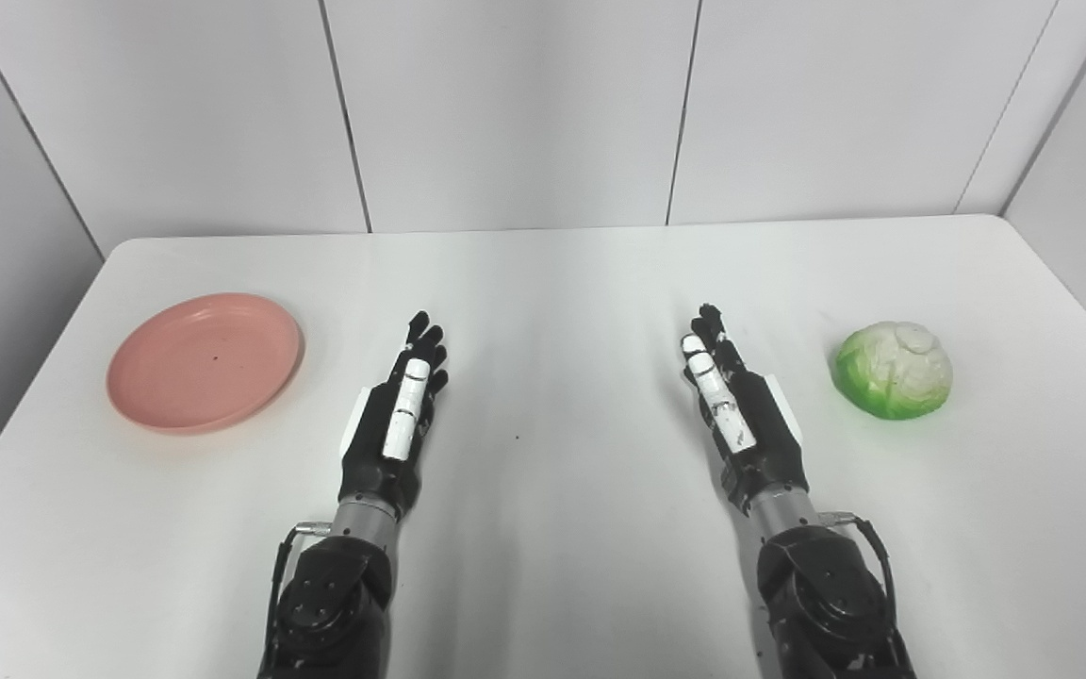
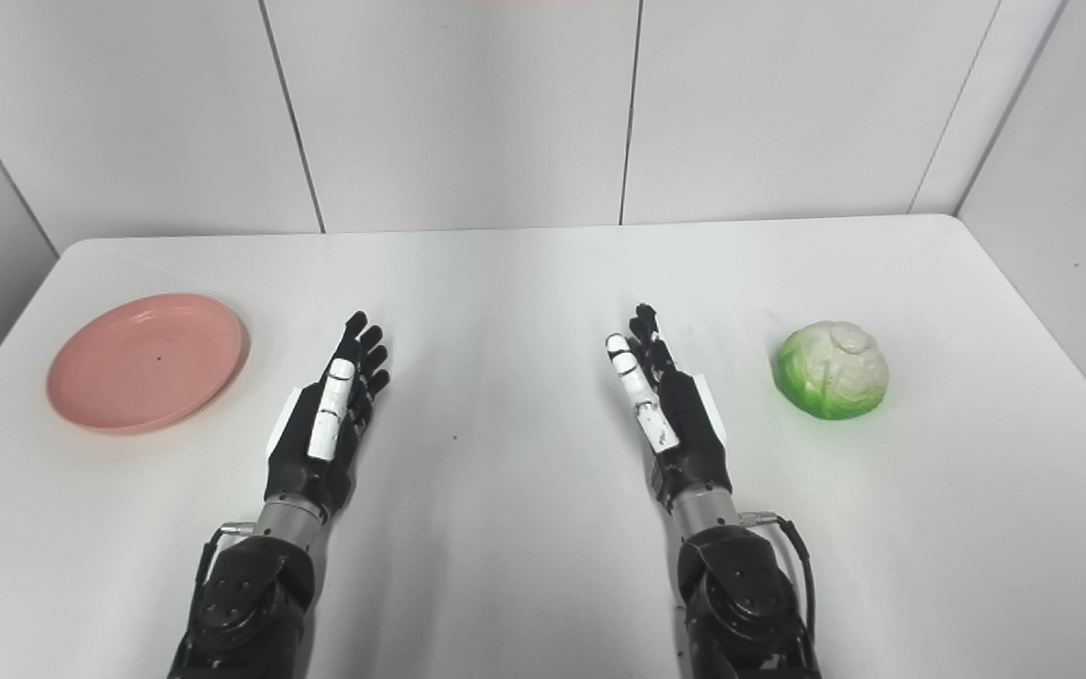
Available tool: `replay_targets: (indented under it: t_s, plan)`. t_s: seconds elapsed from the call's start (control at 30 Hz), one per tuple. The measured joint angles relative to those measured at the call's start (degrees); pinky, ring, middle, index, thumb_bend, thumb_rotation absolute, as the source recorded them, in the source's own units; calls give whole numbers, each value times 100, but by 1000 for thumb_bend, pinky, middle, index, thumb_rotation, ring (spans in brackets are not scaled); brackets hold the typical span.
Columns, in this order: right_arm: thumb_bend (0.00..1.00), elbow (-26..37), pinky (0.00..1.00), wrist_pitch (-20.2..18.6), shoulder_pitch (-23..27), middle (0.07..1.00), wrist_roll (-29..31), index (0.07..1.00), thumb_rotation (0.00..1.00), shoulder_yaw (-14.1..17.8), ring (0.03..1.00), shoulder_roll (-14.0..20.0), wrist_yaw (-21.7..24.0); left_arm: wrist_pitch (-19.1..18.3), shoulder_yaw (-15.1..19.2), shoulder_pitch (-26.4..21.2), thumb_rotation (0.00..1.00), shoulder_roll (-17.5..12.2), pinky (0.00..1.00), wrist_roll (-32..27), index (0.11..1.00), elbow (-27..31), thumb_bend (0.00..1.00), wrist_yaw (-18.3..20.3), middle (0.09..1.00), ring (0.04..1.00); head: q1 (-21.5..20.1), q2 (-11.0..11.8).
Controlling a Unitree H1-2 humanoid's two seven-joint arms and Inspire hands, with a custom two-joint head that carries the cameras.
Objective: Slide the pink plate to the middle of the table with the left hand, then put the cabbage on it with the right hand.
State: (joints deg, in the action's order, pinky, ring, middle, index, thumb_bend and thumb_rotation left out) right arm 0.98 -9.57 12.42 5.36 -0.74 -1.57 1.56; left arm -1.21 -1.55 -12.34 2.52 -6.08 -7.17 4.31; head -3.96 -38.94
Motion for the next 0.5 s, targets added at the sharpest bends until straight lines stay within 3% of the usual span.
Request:
replay_targets:
  t_s: [0.33, 0.5]
  plan:
    - [591, 0, 1000, 0, 1, 1000, -19, 1000, 783, 3, 1000, 7, 1, 10, 74, 0, 863, 83, 1000, -8, 1000, 0, 705, -127, 1000, 1000, 9, -9]
    - [628, 2, 1000, -1, 0, 1000, -13, 1000, 792, 8, 1000, 6, -1, 10, 61, 0, 877, 79, 1000, -3, 1000, 0, 703, -126, 1000, 1000, 9, -17]
